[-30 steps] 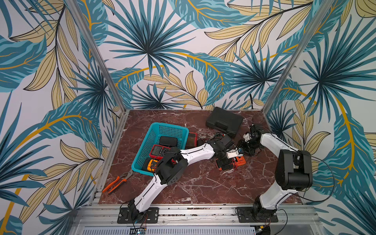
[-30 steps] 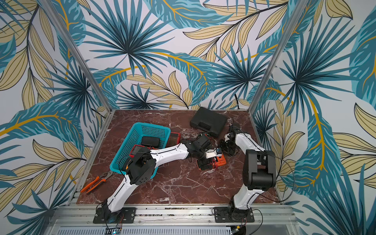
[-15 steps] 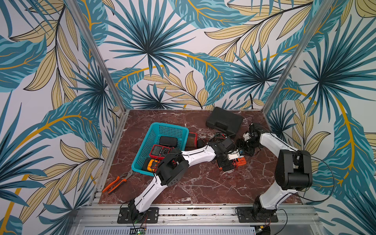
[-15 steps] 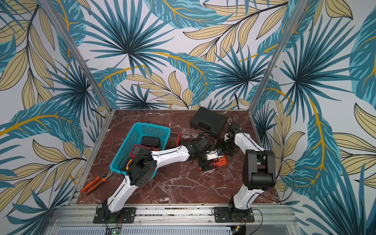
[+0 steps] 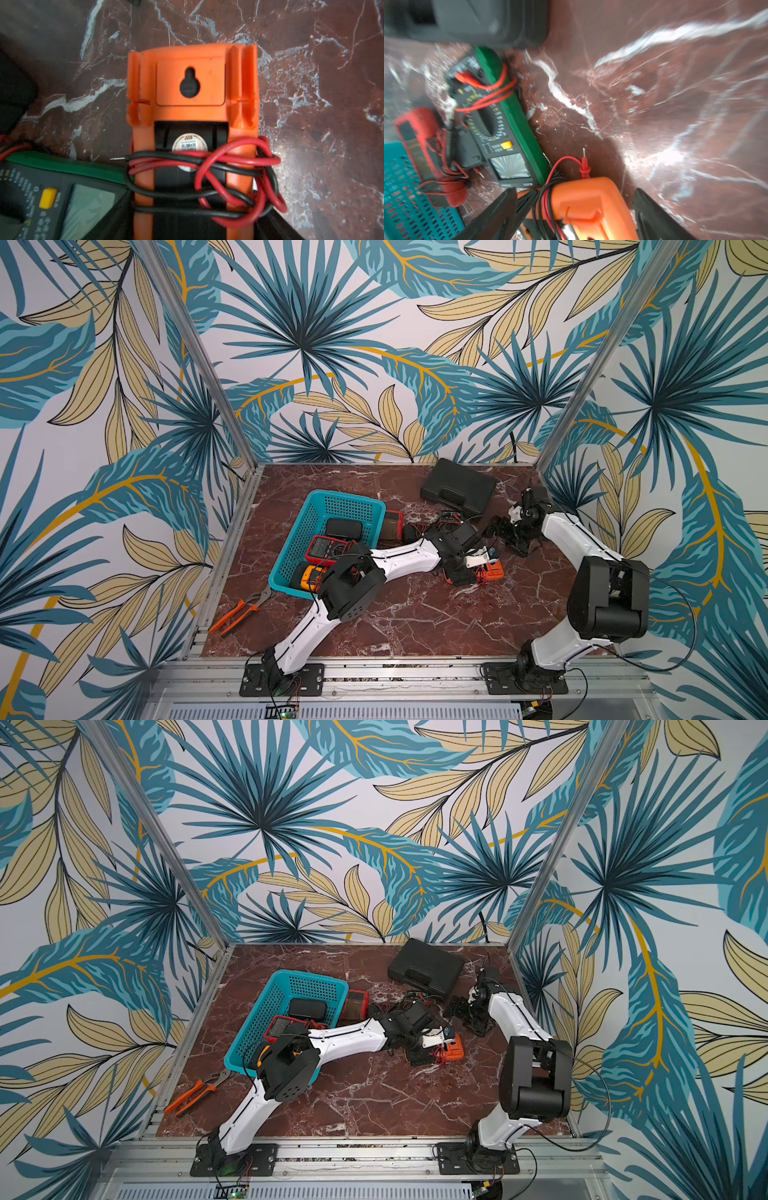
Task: Put the multimeter into the basket
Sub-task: Pick up the multimeter from the center of the board, then place the multimeter in the basket.
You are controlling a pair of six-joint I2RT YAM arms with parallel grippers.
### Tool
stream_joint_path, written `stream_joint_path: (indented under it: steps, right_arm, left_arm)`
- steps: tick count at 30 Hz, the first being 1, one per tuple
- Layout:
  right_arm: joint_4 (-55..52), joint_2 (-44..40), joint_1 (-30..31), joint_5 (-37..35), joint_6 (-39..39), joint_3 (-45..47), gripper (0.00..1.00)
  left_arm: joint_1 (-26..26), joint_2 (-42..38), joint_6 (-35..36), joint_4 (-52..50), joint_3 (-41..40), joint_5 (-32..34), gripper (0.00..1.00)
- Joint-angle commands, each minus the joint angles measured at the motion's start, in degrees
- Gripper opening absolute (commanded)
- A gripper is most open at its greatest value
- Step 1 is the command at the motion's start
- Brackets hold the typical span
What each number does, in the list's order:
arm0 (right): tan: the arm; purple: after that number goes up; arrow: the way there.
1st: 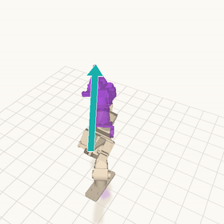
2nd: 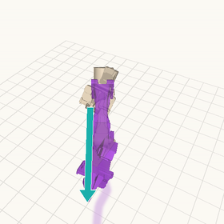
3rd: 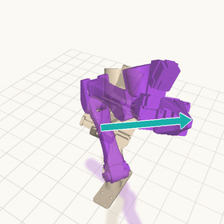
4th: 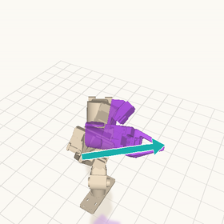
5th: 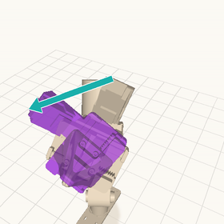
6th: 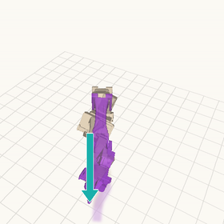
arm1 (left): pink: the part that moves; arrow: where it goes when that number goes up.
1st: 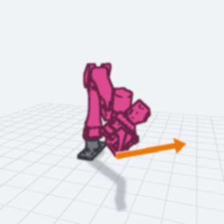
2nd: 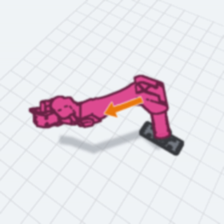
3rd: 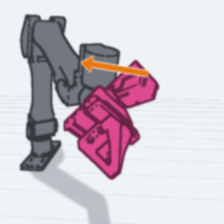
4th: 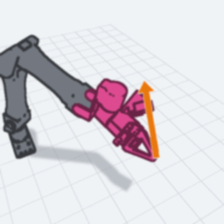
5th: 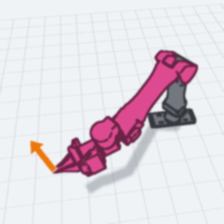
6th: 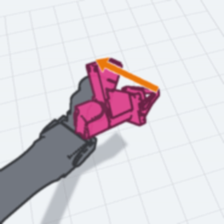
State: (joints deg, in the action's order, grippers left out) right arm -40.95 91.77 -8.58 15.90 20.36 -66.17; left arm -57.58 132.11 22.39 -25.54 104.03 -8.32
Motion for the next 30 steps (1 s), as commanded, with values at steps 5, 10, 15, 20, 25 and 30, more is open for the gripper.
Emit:
stream_joint_path:
  steps: [5, 10, 15, 20, 25, 30]
  right_arm:
    - [-1.99, -9.79, -3.51, 2.42, 0.06, 2.69, 0.93]
    - [-1.78, -16.85, -3.79, 5.92, -0.28, 3.29, 0.94]
    - [0.97, -24.75, -3.86, 12.41, 0.04, 4.58, 0.95]
    - [9.53, -32.95, -3.82, 24.34, 3.03, 8.12, 0.98]
    - [37.06, -37.88, -3.42, 41.09, 17.20, 17.28, 0.99]
    - [54.45, -41.73, 1.67, 42.36, 21.78, 23.96, 1.00]
  left_arm:
    - [1.18, -12.21, -8.67, 11.89, -10.96, -2.10, 0.13]
    - [3.53, -22.77, -17.12, 21.76, -21.00, -6.57, 0.00]
    - [9.60, -33.16, -29.24, 35.46, -33.66, -18.23, 0.00]
    - [16.02, -41.70, -40.16, 47.80, -43.82, -28.13, 0.00]
    - [19.89, -48.60, -46.81, 53.36, -48.85, -32.99, 0.00]
    - [21.99, -53.94, -51.83, 56.51, -50.81, -36.37, 0.00]
